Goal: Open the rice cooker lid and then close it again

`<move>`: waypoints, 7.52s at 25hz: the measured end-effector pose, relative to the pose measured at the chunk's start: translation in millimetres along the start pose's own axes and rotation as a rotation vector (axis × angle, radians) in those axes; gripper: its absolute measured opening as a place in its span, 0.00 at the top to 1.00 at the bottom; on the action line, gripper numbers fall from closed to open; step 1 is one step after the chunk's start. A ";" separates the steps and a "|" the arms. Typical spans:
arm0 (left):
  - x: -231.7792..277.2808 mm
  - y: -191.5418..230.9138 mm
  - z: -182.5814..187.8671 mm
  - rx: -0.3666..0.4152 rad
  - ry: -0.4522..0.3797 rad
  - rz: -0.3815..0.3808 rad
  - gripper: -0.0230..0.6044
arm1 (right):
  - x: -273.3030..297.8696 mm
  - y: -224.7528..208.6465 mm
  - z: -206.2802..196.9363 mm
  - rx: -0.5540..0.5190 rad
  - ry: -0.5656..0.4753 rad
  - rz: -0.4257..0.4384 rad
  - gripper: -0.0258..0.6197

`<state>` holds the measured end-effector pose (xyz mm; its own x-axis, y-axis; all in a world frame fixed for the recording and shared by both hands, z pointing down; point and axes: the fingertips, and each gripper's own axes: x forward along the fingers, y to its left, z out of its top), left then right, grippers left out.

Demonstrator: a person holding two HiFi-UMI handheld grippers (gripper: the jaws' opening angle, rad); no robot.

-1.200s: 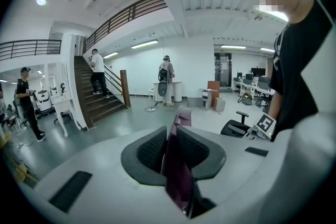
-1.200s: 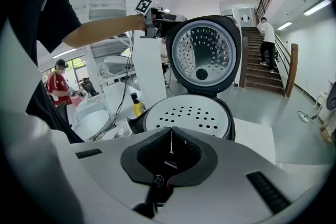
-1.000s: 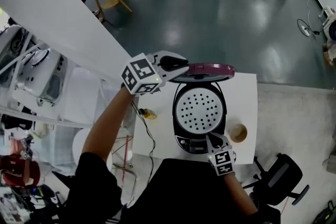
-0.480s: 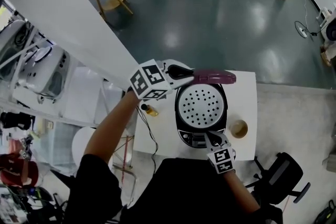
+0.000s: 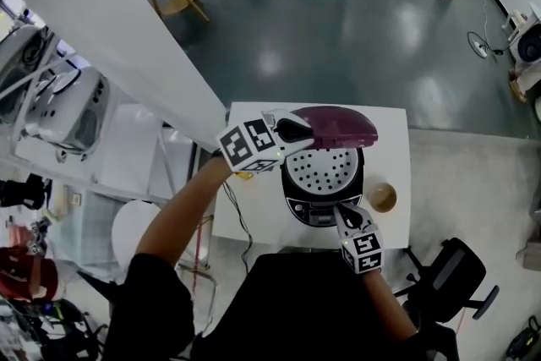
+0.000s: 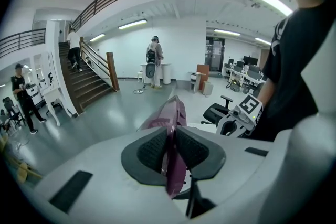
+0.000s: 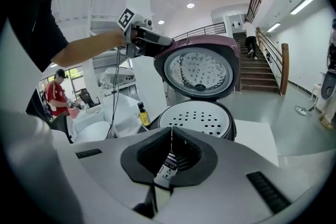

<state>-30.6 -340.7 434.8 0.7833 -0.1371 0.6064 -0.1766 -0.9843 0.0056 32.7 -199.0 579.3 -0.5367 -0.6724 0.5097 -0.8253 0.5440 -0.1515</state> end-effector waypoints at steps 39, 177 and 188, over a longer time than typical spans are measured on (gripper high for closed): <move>61.5 -100.9 -91.9 0.048 0.178 0.020 0.88 | -34.5 6.3 -23.3 0.104 -0.030 -0.033 0.96; -32.1 -532.4 -27.1 -0.453 -0.609 0.862 0.96 | -456.2 42.5 -109.7 -0.051 -0.375 -0.222 0.96; -21.0 -551.6 -21.5 -0.418 -0.590 0.894 0.96 | -463.6 31.8 -111.3 -0.076 -0.379 -0.222 0.96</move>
<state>37.5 207.5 436.0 0.4162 -0.9072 0.0606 -0.9074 -0.4102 0.0911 274.8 185.8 432.4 -0.3856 -0.9061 0.1741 -0.9204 0.3910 -0.0033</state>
